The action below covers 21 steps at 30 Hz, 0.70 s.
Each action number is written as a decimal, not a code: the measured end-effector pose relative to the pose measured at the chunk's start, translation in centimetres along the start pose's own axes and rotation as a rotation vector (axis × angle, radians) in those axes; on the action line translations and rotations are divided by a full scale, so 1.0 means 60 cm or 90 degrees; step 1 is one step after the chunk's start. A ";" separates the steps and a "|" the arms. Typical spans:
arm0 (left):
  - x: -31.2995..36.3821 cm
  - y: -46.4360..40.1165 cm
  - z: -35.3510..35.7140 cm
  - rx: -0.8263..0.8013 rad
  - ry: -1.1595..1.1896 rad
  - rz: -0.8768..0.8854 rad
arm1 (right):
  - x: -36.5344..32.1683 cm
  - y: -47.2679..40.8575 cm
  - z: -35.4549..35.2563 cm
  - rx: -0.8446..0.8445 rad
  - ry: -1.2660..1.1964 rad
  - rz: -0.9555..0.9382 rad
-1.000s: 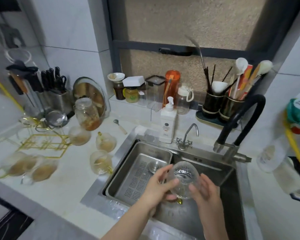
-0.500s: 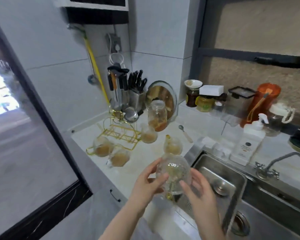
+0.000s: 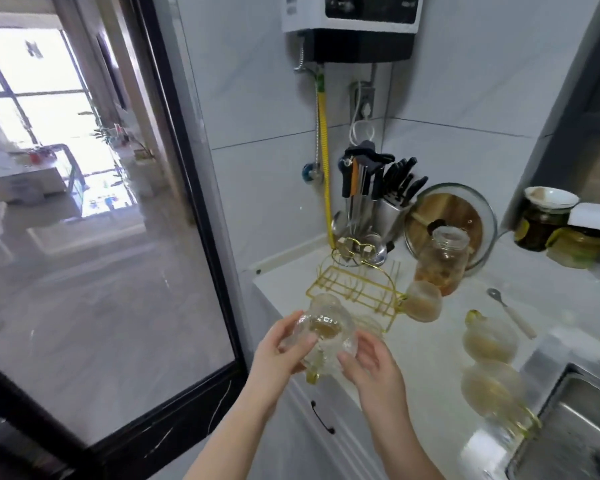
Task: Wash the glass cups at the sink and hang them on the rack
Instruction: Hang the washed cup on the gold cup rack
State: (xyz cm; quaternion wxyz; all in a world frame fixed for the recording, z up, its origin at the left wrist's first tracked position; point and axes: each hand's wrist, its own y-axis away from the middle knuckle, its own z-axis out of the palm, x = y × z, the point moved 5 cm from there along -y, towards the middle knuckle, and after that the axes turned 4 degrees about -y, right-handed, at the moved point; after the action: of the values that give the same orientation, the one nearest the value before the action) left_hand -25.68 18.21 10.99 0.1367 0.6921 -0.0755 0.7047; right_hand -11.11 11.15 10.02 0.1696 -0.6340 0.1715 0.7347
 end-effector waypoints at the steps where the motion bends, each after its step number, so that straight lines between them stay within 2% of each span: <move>1: 0.001 -0.012 -0.019 0.006 -0.001 -0.005 | 0.002 -0.013 0.021 -0.014 -0.001 0.005; 9: -0.007 -0.149 -0.103 0.048 -0.013 -0.019 | 0.030 -0.146 0.113 -0.068 0.066 0.029; 21: -0.040 -0.393 -0.081 0.035 -0.025 -0.085 | 0.063 -0.387 0.126 -0.044 0.145 0.061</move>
State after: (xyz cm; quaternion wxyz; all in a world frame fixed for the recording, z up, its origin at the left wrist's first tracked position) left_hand -23.33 41.85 6.52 0.1625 0.7127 -0.0125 0.6822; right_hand -7.41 35.34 6.49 0.0920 -0.7102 0.1942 0.6704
